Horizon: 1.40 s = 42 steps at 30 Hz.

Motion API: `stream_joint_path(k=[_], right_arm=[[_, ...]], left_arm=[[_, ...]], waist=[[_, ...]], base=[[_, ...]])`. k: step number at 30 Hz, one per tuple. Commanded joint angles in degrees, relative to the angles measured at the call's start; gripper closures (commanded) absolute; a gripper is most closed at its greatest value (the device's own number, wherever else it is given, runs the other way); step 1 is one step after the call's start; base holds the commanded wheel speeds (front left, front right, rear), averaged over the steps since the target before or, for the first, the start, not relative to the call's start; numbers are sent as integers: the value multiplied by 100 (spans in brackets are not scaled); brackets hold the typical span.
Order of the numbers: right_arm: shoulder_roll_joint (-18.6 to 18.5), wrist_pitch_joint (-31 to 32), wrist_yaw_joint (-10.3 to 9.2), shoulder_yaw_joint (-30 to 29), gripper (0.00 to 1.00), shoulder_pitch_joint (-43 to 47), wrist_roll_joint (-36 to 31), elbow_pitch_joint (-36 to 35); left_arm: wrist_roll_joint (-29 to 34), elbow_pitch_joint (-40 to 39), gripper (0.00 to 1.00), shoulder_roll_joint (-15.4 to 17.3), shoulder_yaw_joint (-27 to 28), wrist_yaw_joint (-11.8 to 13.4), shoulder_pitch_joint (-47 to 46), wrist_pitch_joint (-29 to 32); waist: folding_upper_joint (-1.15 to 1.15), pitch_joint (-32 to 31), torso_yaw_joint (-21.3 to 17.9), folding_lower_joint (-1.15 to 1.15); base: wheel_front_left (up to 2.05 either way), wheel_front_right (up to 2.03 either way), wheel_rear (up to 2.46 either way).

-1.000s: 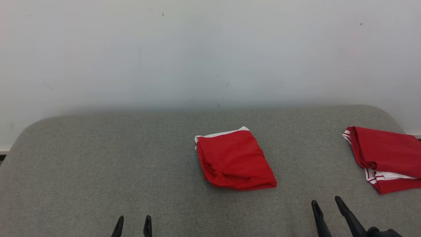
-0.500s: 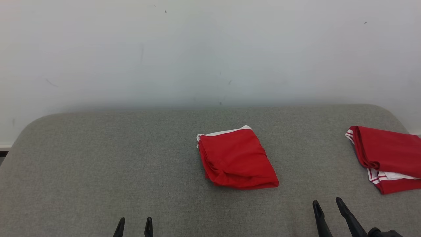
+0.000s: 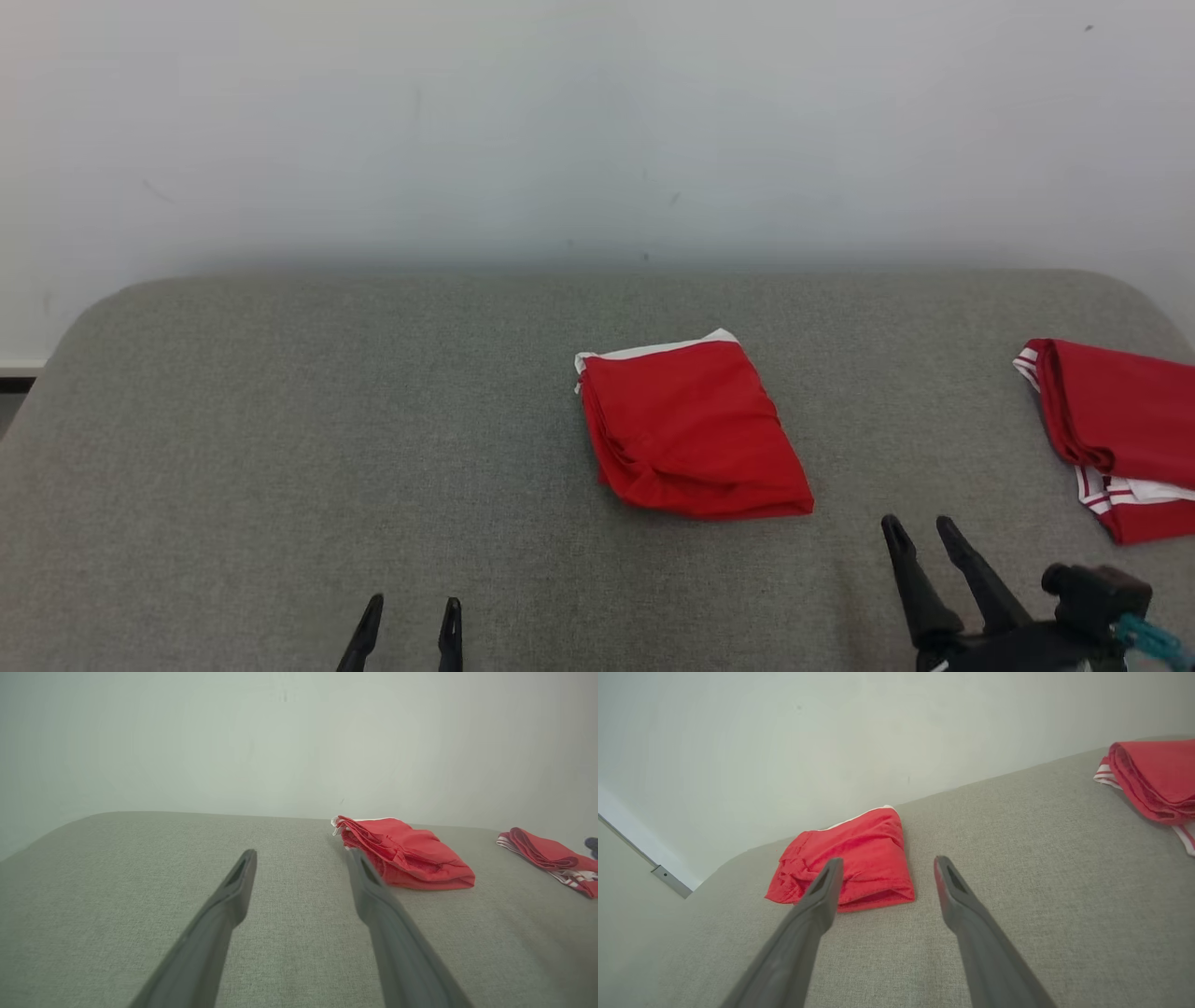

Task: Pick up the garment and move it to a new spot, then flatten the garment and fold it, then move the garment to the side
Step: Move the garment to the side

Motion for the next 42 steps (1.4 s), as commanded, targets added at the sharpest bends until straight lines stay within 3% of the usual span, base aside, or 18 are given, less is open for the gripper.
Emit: stream_joint_path(k=[1,12,21,30,31,32,34,42], right_arm=[[-133,147,-17,117,0,-306,272,142],[-867,1286,-17,764,0,-2348,1841,914],[-1066,1923,-17,1252,0,-3271,2836,1650],[-1245,2691,-17,1735,0,-3768,3377,1952],[-1248,2696,-17,1770,17,-3790,3420,1946],[-1262,2690,-17,1804,53,-3812,3457,1919],[-1305,2662,-17,1899,100,-3820,3510,1824],[-1645,2291,-16,2188,100,-3785,3531,1467]], left_arm=[[58,19,0,-9,-40,-38,-138,-20],[-105,103,0,-7,-461,-165,-838,-20],[-187,378,0,-9,-572,-279,-1389,-21],[-185,409,0,-8,-653,-285,-1588,-21],[-181,407,0,-8,-658,-283,-1609,-21],[-177,407,0,-8,-659,-280,-1621,-21],[-164,405,0,-8,-650,-271,-1619,-21],[-31,312,0,-9,-560,-227,-1521,-21]], waist=[[-1,180,96,0],[-1,1256,562,0],[-1,1865,914,0],[-1,2079,1005,0],[-1,2086,1007,0],[-1,2089,1005,0],[-1,2073,988,0],[-1,1974,755,0]], base=[[0,0,0],[0,0,0],[0,0,0],[0,0,0],[0,0,0],[0,0,0],[0,0,0],[0,0,0]])
